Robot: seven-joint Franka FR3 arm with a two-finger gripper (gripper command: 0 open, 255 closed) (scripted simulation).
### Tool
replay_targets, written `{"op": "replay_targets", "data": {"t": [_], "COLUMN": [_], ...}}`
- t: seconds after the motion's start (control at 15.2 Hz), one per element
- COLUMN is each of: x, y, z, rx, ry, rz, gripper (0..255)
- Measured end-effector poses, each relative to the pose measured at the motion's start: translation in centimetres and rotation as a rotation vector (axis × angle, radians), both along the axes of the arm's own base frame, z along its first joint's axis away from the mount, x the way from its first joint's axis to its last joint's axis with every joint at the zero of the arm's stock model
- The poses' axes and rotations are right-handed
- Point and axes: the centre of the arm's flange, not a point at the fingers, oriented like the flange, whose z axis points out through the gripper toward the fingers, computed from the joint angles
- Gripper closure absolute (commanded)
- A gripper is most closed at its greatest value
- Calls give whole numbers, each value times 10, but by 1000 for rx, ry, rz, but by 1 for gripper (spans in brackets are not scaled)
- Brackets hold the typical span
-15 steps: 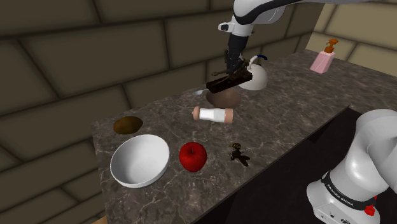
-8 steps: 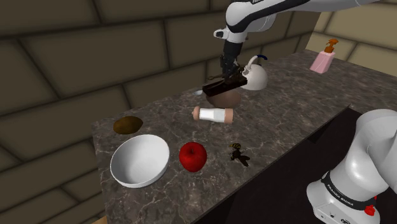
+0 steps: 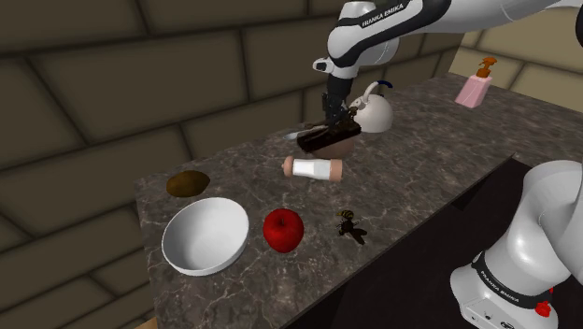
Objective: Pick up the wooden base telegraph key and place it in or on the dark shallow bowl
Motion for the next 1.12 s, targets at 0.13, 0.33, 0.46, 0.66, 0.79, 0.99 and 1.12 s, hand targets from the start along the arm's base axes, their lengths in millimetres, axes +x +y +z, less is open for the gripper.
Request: {"op": "replay_targets", "data": {"t": [0.13, 0.33, 0.46, 0.66, 0.79, 0.99, 1.12], "x": [0, 0, 0, 0, 0, 0, -1], "y": [-1, 0, 0, 0, 0, 0, -1], "z": [-9, -10, -10, -11, -11, -11, 6], "rx": [0, 0, 0, 0, 0, 0, 0], "ry": [0, -1, -2, -2, -1, -1, -2], "rz": [0, 0, 0, 0, 0, 0, 0], "gripper": [255, 255, 255, 0, 0, 0, 0]}}
